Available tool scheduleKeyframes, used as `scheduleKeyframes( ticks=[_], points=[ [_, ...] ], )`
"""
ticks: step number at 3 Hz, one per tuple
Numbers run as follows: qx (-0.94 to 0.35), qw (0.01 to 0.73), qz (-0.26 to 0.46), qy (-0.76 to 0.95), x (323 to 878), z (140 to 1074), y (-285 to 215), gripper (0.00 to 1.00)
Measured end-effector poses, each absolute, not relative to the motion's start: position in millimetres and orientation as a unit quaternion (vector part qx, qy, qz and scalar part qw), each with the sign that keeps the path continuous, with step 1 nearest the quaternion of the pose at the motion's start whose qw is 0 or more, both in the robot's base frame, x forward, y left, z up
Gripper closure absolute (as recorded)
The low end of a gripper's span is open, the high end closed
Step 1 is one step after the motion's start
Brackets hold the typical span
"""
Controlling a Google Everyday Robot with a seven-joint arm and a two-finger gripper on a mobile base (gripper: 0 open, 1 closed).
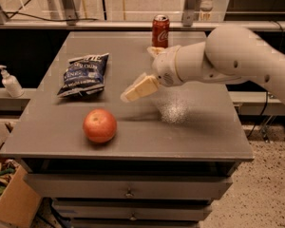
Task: Move blue chip bag near coke can
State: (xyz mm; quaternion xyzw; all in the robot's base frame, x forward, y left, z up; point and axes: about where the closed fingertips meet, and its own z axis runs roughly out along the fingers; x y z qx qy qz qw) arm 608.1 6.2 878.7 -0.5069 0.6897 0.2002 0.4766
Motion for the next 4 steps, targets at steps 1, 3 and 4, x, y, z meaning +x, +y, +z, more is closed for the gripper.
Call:
scheduleKeyframes(
  ticks=[1, 3, 4],
  points=[
    [-0.499, 0.493, 0.220, 0.678, 628, 869, 34, 0.00],
    [-0.500, 0.503, 0.266, 0.652, 631, 857, 90, 0.00],
    [-0.503, 0.510, 0.285, 0.637, 619, 860, 110, 0.00]
  ],
)
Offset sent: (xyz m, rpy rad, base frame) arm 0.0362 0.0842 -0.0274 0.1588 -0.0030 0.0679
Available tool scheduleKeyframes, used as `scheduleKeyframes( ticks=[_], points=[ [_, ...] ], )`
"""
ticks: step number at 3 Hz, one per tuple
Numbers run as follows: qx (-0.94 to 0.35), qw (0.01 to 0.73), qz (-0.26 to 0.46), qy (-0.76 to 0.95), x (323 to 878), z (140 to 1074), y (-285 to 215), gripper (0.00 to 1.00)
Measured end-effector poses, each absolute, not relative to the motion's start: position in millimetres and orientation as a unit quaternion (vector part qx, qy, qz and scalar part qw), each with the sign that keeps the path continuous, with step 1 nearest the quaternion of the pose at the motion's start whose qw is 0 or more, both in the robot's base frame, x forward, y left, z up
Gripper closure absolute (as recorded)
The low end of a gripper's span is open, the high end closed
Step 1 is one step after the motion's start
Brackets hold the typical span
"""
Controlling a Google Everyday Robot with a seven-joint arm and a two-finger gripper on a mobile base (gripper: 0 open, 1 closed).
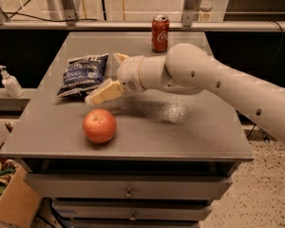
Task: Move blue chip bag near coke can
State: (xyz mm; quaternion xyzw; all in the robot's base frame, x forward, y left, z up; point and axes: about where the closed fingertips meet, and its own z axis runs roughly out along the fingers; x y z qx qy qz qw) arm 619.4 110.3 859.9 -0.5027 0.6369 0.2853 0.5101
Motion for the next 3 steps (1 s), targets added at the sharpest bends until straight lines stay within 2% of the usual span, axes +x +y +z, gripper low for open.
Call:
scheduleKeyframes(
  ticks=[1, 3],
  points=[
    [-0.510, 0.512, 0.301, 0.622, 609, 861, 131, 0.17],
    [-0.522, 0.502, 0.307, 0.618, 599, 851, 160, 0.63]
  ],
)
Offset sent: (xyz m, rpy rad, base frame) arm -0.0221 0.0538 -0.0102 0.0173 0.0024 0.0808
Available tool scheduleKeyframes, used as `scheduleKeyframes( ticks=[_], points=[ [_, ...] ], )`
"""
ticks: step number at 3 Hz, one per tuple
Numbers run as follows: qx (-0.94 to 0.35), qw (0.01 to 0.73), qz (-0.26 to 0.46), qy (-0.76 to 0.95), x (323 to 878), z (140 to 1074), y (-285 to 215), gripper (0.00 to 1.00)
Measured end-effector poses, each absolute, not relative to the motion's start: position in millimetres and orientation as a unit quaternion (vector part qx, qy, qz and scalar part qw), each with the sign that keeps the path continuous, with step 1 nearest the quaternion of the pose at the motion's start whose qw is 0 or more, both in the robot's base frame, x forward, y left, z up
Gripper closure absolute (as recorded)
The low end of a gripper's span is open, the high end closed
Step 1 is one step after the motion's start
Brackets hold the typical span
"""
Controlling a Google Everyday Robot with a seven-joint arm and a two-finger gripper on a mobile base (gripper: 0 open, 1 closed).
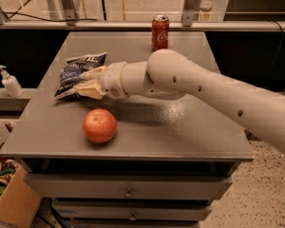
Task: Move blue chip bag near coke can
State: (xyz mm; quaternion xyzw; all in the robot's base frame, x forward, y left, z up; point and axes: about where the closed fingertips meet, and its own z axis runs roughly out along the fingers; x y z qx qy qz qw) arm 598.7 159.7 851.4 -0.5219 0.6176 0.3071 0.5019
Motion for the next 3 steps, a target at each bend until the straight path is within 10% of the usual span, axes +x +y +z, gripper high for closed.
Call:
scheduleKeyframes(
  ticks=[2, 3],
  points=[
    [-0.512, 0.513, 0.277, 0.631, 612, 860, 135, 1.00],
    [-0.492, 0.525, 0.244, 0.651, 632, 870, 93, 1.00]
  ],
)
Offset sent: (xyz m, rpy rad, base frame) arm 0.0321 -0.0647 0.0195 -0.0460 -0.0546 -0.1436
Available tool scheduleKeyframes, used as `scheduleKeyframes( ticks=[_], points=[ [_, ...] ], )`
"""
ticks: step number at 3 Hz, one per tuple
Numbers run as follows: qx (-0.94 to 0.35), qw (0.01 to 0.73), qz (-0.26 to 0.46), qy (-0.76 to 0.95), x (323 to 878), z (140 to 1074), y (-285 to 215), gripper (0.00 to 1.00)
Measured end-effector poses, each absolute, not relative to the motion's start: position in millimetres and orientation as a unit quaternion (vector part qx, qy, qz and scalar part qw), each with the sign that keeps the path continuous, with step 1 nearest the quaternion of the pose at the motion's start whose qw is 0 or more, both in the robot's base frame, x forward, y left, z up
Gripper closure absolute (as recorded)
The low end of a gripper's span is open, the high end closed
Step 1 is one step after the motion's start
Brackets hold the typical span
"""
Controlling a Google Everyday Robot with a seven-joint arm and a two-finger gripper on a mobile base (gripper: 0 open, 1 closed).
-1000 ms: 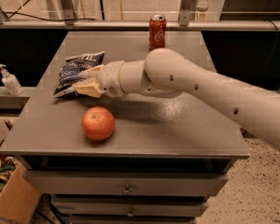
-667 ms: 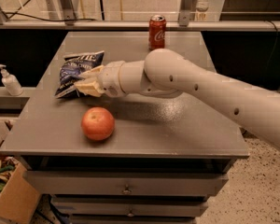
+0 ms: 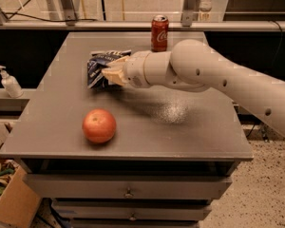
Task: Move blue chip bag near coke can
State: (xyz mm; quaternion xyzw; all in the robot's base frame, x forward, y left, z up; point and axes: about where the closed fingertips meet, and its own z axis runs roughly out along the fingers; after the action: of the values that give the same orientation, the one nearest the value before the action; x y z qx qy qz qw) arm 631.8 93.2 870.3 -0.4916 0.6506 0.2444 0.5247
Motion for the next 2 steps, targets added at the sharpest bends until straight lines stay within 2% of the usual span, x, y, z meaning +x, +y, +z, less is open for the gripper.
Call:
scheduleKeyframes(
  ticks=[2],
  points=[
    [-0.449, 0.541, 0.185, 0.687, 671, 888, 11, 1.00]
  ],
)
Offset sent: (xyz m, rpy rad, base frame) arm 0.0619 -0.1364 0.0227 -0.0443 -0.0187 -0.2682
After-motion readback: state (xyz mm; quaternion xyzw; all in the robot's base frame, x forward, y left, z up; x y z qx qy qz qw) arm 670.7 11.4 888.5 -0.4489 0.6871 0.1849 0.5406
